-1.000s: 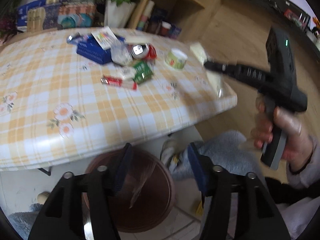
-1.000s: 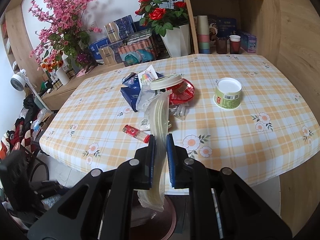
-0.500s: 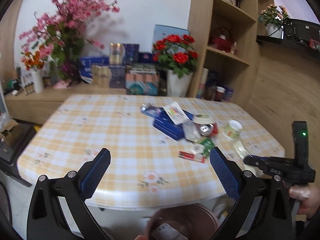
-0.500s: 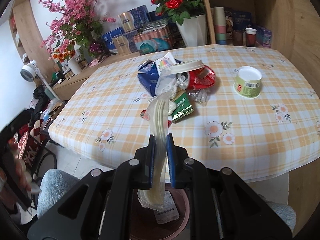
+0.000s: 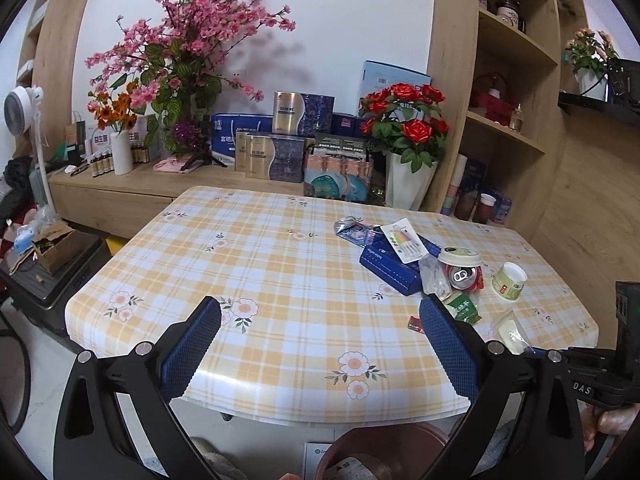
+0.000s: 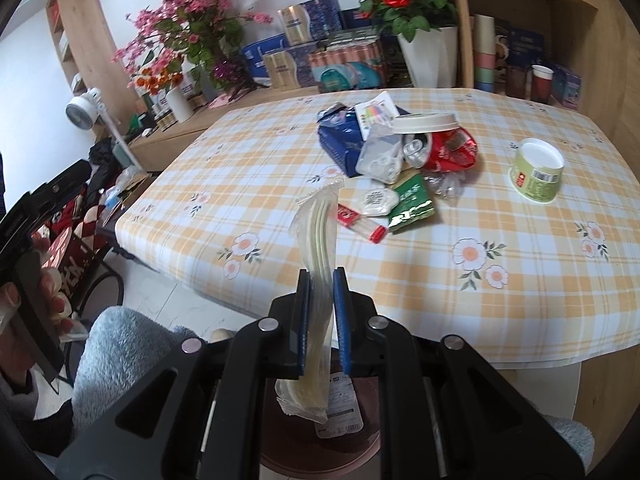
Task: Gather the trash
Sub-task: 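Lower the plastic sleeve into the brown bin and open the right gripper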
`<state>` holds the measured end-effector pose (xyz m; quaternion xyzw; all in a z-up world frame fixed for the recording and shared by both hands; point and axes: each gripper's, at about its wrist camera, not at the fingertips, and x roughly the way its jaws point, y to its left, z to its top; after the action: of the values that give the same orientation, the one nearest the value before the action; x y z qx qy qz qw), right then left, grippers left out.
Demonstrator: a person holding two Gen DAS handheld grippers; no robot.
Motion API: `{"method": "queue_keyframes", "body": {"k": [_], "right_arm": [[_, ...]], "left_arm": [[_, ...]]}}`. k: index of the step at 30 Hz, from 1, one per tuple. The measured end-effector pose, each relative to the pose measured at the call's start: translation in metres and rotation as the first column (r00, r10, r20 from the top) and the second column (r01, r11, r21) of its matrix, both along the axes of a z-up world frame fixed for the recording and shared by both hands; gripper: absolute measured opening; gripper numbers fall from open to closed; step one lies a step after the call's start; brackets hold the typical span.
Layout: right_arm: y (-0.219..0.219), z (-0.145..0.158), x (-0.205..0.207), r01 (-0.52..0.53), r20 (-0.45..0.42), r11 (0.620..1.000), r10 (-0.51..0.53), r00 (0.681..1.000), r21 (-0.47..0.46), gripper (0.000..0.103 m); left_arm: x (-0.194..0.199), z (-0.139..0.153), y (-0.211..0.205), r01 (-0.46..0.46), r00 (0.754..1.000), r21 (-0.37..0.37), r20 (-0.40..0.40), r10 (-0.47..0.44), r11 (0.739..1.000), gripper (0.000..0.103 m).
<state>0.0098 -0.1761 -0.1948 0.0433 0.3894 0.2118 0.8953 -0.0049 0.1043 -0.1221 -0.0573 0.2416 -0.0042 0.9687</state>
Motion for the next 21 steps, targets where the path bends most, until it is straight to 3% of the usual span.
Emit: {"method": "queue_keyframes", "body": {"k": [14, 18, 20, 21], "right_arm": [[0.024, -0.01, -0.006, -0.094, -0.036, 0.996, 0.093, 0.995, 0.0, 0.017], [0.029, -0.006, -0.009, -0.137, -0.019, 0.99, 0.137, 0.99, 0.022, 0.036], [0.029, -0.002, -0.01, -0.132, 0.005, 0.991, 0.132, 0.991, 0.015, 0.057], [0.027, 0.0, -0.011, -0.121, 0.019, 0.993, 0.12, 0.993, 0.01, 0.061]], "left_arm": [[-0.003, -0.01, 0.01, -0.041, 0.999, -0.01, -0.024, 0.041, 0.999, 0.097], [-0.003, -0.011, 0.01, -0.043, 0.999, -0.007, -0.025, 0.043, 0.999, 0.097], [-0.002, -0.012, 0.009, -0.044, 0.999, 0.003, -0.028, 0.044, 0.999, 0.097], [-0.002, -0.012, 0.008, -0.044, 0.999, 0.007, -0.03, 0.044, 0.999, 0.097]]}}
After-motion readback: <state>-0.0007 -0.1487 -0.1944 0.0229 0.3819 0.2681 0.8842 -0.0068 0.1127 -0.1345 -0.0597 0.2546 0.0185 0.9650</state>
